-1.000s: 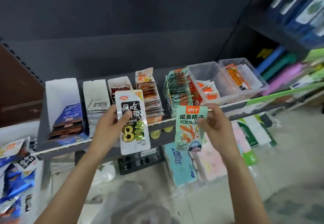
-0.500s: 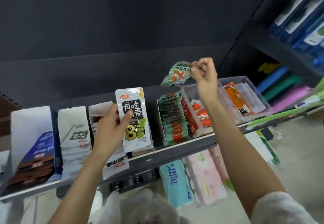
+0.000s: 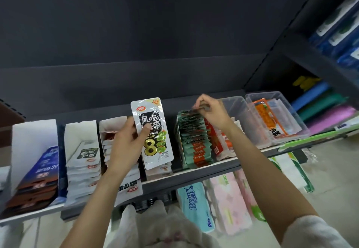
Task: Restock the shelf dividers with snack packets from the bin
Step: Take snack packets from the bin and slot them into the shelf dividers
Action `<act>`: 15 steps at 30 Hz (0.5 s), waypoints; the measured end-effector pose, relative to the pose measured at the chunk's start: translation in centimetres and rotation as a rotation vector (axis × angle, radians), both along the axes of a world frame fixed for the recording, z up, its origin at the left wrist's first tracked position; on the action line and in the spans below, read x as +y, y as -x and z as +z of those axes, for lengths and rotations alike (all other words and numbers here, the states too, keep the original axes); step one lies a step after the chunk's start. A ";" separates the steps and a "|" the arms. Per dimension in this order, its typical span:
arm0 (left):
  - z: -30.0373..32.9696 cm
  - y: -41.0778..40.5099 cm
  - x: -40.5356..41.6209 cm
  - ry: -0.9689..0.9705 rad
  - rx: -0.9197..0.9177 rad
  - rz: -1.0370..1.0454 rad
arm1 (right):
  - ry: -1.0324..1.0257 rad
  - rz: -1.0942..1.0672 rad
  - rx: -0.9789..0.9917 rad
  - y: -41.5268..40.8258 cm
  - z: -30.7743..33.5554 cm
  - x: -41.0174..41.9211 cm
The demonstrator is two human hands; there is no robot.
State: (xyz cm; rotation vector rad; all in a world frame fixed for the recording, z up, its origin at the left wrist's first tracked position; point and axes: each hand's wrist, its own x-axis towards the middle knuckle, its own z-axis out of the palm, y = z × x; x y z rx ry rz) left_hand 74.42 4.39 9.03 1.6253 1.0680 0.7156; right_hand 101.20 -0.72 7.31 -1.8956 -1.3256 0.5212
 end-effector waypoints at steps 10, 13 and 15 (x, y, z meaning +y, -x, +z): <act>0.3 0.8 -0.6 0.007 -0.021 -0.023 | 0.144 -0.021 -0.399 1.9 0.1 -1.8; 0.7 1.7 -0.7 -0.238 0.076 -0.128 | -0.102 0.048 -0.130 6.1 3.2 -3.7; 1.0 2.3 -0.6 -0.469 0.170 -0.243 | -0.060 0.126 -0.011 9.0 4.8 -4.3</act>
